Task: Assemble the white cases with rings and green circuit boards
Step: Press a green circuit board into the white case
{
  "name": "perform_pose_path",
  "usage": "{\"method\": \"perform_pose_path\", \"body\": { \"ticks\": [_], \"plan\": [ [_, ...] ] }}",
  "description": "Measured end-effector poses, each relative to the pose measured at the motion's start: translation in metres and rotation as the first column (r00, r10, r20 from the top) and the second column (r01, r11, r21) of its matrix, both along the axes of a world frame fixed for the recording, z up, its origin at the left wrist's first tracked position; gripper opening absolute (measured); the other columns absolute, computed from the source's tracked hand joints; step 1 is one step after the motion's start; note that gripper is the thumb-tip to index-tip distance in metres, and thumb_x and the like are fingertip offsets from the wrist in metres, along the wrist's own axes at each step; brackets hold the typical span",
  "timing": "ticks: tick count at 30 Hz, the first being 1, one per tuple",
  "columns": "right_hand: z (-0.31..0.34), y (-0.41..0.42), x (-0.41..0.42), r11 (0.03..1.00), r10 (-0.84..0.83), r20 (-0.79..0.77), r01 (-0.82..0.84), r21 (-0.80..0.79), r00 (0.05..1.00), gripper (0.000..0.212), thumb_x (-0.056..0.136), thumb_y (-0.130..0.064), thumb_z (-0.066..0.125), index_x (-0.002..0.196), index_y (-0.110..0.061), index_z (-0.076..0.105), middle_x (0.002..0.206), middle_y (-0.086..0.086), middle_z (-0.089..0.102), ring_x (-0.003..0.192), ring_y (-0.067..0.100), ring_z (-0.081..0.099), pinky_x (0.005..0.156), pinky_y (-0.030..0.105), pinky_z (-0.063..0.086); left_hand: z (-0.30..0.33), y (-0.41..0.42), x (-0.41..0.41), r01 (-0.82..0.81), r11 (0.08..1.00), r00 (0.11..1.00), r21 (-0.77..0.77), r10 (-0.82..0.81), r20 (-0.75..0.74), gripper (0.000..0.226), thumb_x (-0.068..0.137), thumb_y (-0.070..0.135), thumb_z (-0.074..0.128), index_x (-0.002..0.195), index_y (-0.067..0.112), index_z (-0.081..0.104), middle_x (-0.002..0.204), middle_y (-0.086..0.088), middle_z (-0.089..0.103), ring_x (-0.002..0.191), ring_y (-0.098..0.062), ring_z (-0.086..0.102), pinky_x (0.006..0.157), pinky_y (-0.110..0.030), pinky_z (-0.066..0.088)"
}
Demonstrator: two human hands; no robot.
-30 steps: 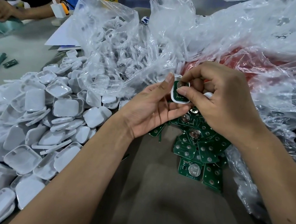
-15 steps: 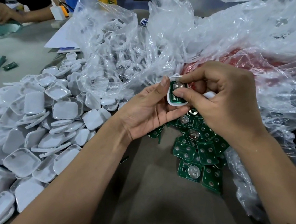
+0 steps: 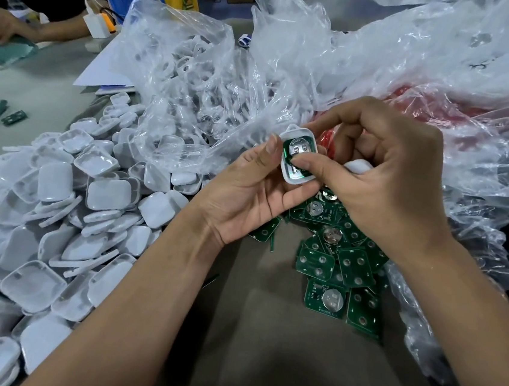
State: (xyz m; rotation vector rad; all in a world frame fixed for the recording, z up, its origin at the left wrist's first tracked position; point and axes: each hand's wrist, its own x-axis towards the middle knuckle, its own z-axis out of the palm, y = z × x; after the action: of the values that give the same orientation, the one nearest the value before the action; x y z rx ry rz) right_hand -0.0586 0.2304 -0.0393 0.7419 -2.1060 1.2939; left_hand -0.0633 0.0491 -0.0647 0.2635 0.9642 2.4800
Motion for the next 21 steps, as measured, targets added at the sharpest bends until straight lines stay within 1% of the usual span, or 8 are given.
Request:
{"method": "perform_pose_path", "body": {
  "ticks": [4,8,10,11,13,15,19,21],
  "plan": [
    [0.0004,0.0002,-0.0002,0.996,-0.013,-0.107,0.022,0.083,0.994,0.022,0.084,-0.022,0.088,0.1,-0.008,0.08,0.072,-0.001,0.063,0.064,0.013,0.059,0.064,0.023,0.049,0.0001,-0.001,-0.0001,-0.011,1.0,1.0,0.008,0.011,0.008,0.066,0.058,0.028,0.095,0.112,0.0,0.07,0.11,-0.019,0.073,0.096,-0.026,0.075,0.076,-0.033,0.063],
    [-0.0014,0.0011,-0.0014,0.993,-0.004,-0.136,0.02,0.116,0.991,0.02,0.087,-0.02,0.086,0.101,-0.008,0.081,0.075,-0.002,0.064,0.066,0.008,0.058,0.067,0.016,0.046,-0.0008,-0.0005,0.0002,-0.013,1.0,1.0,-0.002,0.013,0.0,0.062,0.059,0.03,0.095,0.109,0.002,0.071,0.11,-0.018,0.073,0.098,-0.025,0.075,0.077,-0.033,0.062],
    [-0.0024,0.0008,-0.0018,0.992,-0.006,-0.146,0.024,0.123,0.989,0.02,0.087,-0.019,0.086,0.101,-0.007,0.08,0.077,-0.002,0.065,0.067,0.007,0.058,0.067,0.016,0.047,-0.0009,-0.0004,-0.0003,-0.015,1.0,1.0,-0.004,0.015,-0.006,0.06,0.06,0.031,0.094,0.109,0.003,0.072,0.11,-0.017,0.073,0.097,-0.025,0.075,0.077,-0.033,0.062],
    [-0.003,0.0007,-0.002,0.991,-0.006,-0.151,0.026,0.129,0.989,0.02,0.088,-0.019,0.085,0.102,-0.006,0.08,0.078,-0.001,0.065,0.067,0.008,0.059,0.067,0.017,0.049,-0.001,-0.0004,-0.0006,-0.016,1.0,1.0,-0.005,0.016,-0.009,0.06,0.061,0.031,0.094,0.109,0.003,0.072,0.11,-0.017,0.073,0.097,-0.025,0.075,0.077,-0.032,0.062],
    [-0.0041,0.0003,-0.0025,0.989,-0.005,-0.149,0.028,0.146,0.989,0.02,0.088,-0.018,0.084,0.102,-0.005,0.078,0.079,0.003,0.066,0.067,0.013,0.06,0.068,0.026,0.055,-0.0013,-0.0007,-0.0011,-0.016,1.0,1.0,-0.004,0.016,-0.016,0.06,0.063,0.031,0.092,0.112,0.002,0.071,0.11,-0.017,0.074,0.097,-0.024,0.075,0.077,-0.032,0.062],
    [-0.0049,0.0004,-0.0031,0.987,-0.005,-0.143,0.027,0.156,0.99,0.02,0.088,-0.017,0.084,0.103,-0.005,0.077,0.08,0.006,0.066,0.069,0.016,0.061,0.071,0.032,0.056,-0.0018,-0.0011,-0.0012,-0.017,1.0,1.0,-0.003,0.017,-0.024,0.062,0.066,0.032,0.091,0.116,0.002,0.069,0.112,-0.017,0.073,0.098,-0.024,0.075,0.078,-0.032,0.062],
    [-0.0069,0.001,-0.0033,0.988,-0.005,-0.138,0.026,0.153,0.99,0.02,0.088,-0.015,0.084,0.103,-0.004,0.077,0.081,0.006,0.065,0.067,0.012,0.056,0.069,0.021,0.051,-0.0033,-0.0003,-0.0012,-0.012,1.0,0.999,-0.003,0.012,-0.034,0.063,0.069,0.031,0.089,0.119,0.001,0.068,0.114,-0.017,0.073,0.101,-0.024,0.074,0.08,-0.032,0.062],
    [-0.0068,0.0004,-0.0027,0.99,-0.016,-0.16,0.038,0.137,0.987,0.02,0.088,-0.014,0.085,0.102,-0.004,0.077,0.082,0.007,0.068,0.068,0.015,0.059,0.069,0.02,0.051,-0.0028,0.0,-0.001,-0.005,1.0,0.999,0.0,0.005,-0.045,0.057,0.07,0.031,0.089,0.117,0.003,0.071,0.114,-0.016,0.073,0.101,-0.024,0.074,0.08,-0.032,0.062]
  ]
}}
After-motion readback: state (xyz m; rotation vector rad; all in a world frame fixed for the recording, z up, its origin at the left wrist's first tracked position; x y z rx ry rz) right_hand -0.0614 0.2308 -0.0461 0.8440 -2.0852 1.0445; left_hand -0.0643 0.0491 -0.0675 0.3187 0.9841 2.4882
